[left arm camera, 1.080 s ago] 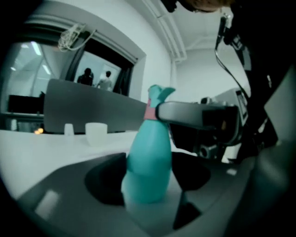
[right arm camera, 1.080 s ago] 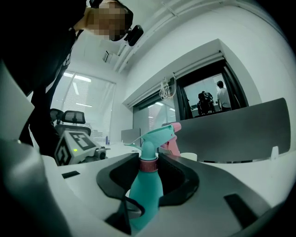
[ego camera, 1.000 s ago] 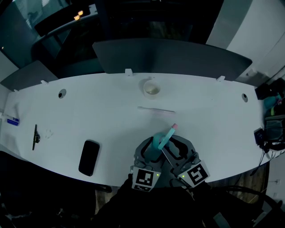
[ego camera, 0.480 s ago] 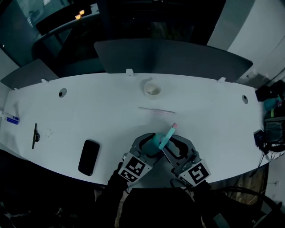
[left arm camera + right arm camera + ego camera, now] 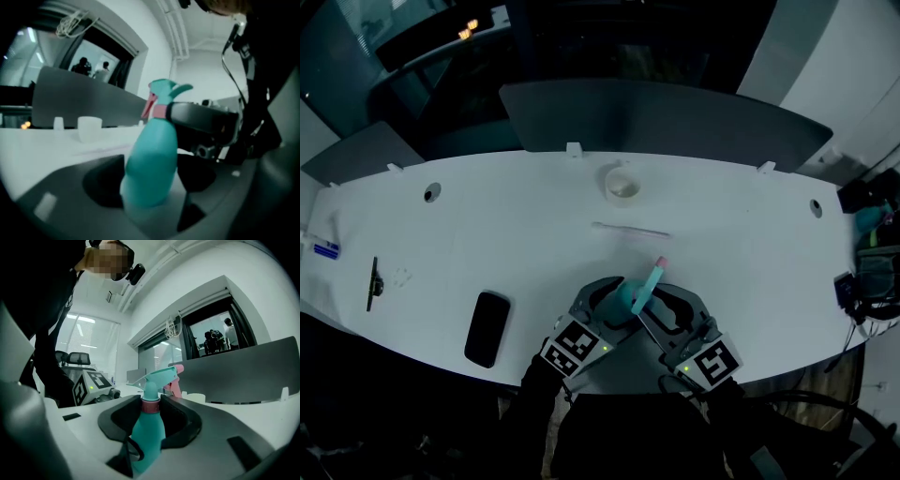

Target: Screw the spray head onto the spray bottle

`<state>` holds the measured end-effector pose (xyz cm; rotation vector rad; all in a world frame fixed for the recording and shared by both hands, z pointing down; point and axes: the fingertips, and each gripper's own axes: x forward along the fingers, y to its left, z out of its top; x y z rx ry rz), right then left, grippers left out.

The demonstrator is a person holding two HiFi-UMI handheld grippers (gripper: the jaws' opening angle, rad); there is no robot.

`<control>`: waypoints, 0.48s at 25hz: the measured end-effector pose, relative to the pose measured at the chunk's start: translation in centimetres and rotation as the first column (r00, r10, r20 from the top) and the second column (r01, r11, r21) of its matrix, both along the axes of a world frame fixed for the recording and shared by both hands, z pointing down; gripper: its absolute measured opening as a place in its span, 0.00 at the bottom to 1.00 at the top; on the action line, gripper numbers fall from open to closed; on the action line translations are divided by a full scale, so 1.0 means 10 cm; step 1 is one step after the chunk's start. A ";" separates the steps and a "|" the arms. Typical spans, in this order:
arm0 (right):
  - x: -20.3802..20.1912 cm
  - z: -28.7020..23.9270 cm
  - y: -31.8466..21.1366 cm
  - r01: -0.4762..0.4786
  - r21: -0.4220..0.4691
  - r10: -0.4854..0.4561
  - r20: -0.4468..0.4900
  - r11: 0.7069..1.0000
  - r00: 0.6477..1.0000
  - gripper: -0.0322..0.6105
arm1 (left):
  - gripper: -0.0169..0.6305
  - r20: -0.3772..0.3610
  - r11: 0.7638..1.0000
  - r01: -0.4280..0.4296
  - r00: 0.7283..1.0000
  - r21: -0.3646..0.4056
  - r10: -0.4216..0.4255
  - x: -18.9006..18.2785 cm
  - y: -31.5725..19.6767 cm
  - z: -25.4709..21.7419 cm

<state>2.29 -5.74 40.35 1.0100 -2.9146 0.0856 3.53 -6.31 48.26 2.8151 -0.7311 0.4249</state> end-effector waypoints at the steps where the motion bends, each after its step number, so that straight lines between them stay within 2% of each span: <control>1: 0.01 -0.01 0.00 0.002 0.003 -0.002 0.004 1.000 1.000 0.26 | 0.56 -0.005 0.999 -0.032 0.999 -0.005 0.032 0.03 0.02 0.00; 2: 0.02 -0.01 0.00 -0.001 0.002 0.001 0.003 1.000 1.000 0.26 | 0.55 -0.004 1.000 -0.028 1.000 0.003 0.028 0.05 0.02 -0.01; 3: 0.03 -0.01 0.01 -0.009 0.002 0.009 -0.001 1.000 1.000 0.26 | 0.55 -0.005 1.000 0.015 1.000 0.016 -0.015 0.05 0.03 -0.02; 4: 0.03 0.00 0.01 -0.016 0.005 0.016 -0.007 1.000 1.000 0.26 | 0.55 -0.014 0.995 0.095 0.995 0.027 -0.095 0.04 0.02 -0.03; 5: 0.02 0.00 0.01 -0.021 0.012 0.021 -0.011 1.000 1.000 0.26 | 0.55 -0.024 0.978 0.205 0.979 0.037 -0.205 0.02 0.02 -0.04; 7: -0.03 -0.01 0.03 -0.019 0.021 0.020 -0.007 1.000 1.000 0.26 | 0.55 -0.006 0.903 0.422 0.906 0.080 -0.423 -0.04 0.03 -0.02; 8: -0.04 -0.01 0.04 -0.020 0.017 0.020 -0.001 1.000 1.000 0.26 | 0.55 0.035 0.871 0.477 0.874 0.122 -0.484 -0.04 0.05 0.01; 9: -0.04 -0.01 0.04 -0.025 0.009 0.025 0.008 1.000 1.000 0.26 | 0.55 0.082 0.861 0.481 0.863 0.165 -0.498 -0.04 0.07 0.05; 10: -0.02 0.00 0.04 -0.029 0.001 0.029 0.016 1.000 0.999 0.26 | 0.55 0.114 0.876 0.442 0.877 0.191 -0.467 -0.04 0.08 0.06; 11: -0.02 0.00 0.04 -0.026 -0.003 0.026 0.015 1.000 1.000 0.26 | 0.56 0.126 0.906 0.377 0.906 0.192 -0.403 -0.04 0.08 0.06; 12: -0.03 0.01 0.05 -0.016 -0.004 0.016 0.007 1.000 1.000 0.26 | 0.60 0.118 0.940 0.297 0.941 0.170 -0.319 -0.06 0.07 0.05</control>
